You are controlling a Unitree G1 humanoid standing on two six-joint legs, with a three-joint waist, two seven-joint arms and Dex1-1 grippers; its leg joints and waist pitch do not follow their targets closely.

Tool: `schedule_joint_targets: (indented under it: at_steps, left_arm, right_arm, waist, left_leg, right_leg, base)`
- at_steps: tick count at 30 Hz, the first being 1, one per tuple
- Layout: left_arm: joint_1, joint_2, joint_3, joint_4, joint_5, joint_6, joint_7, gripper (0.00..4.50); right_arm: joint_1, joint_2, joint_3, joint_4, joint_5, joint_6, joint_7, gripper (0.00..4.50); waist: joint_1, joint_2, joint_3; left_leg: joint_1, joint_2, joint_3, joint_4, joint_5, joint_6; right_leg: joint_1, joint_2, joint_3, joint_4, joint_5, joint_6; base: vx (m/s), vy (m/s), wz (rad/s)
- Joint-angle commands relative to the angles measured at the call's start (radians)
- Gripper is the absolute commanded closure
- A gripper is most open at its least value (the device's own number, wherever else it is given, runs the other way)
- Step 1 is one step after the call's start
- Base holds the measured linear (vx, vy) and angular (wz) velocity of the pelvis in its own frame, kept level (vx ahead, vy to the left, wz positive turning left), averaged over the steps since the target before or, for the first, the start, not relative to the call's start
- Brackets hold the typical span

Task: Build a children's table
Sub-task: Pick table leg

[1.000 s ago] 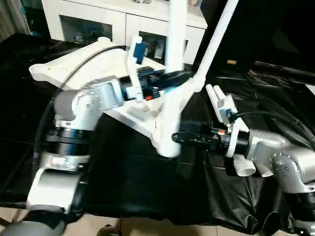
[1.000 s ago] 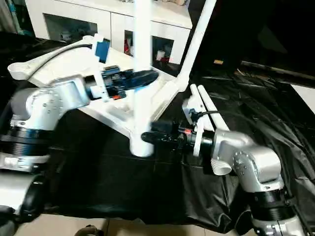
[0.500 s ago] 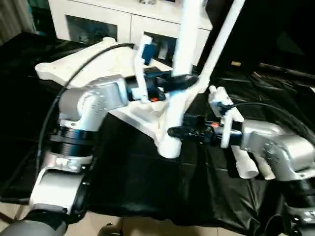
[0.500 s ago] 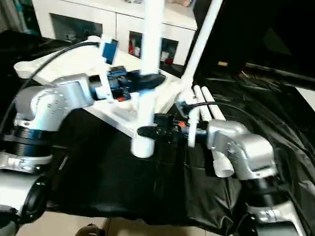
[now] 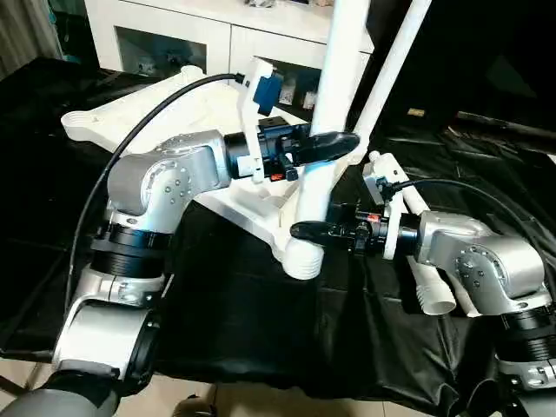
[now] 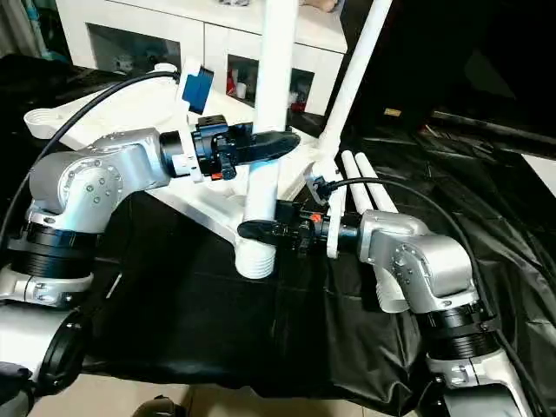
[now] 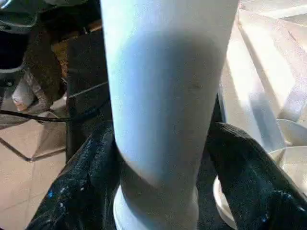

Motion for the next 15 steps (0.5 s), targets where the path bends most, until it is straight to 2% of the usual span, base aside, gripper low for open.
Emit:
schedule_joint_targets:
  at_steps: [1, 12, 13, 15]
  left_arm:
    - [-0.023, -0.015, -0.014, -0.028, -0.005, -0.008, -0.005, 2.69]
    - [-0.016, -0.013, -0.025, -0.046, -0.006, -0.005, -0.026, 2.69]
    - [-0.015, -0.012, -0.027, -0.047, -0.004, -0.005, -0.028, 2.69]
    - [-0.014, -0.011, -0.028, -0.048, -0.005, -0.004, -0.031, 2.69]
  right_arm:
    - [-0.014, -0.004, -0.018, 0.004, 0.009, 0.009, 0.007, 1.49]
    - [-0.024, 0.013, -0.017, 0.022, 0.009, 0.006, 0.006, 1.49]
    - [-0.025, 0.013, -0.018, 0.022, 0.009, 0.006, 0.007, 1.78]
    - [-0.026, 0.013, -0.020, 0.022, 0.010, 0.007, 0.006, 1.88]
  waist:
    - [-0.003, 0.009, -0.074]
    - [-0.003, 0.008, -0.074]
    - [-0.003, 0.009, -0.074]
    - [-0.003, 0.010, -0.073]
  left_leg:
    - [0.032, 0.054, -0.025, -0.070, -0.176, -0.058]
    - [0.031, 0.053, -0.024, -0.069, -0.165, -0.053]
    - [0.032, 0.054, -0.024, -0.069, -0.167, -0.054]
    - [0.032, 0.053, -0.024, -0.069, -0.167, -0.055]
  right_leg:
    - [0.041, -0.072, 0.036, -0.060, -0.183, -0.170]
    - [0.042, -0.072, 0.037, -0.059, -0.175, -0.172]
    - [0.041, -0.072, 0.037, -0.059, -0.180, -0.171]
    - [0.041, -0.072, 0.037, -0.060, -0.181, -0.170]
  base:
    - [0.000, 0.000, 0.00]
    - [0.000, 0.000, 0.00]
    - [0.000, 0.000, 0.00]
    - [0.000, 0.000, 0.00]
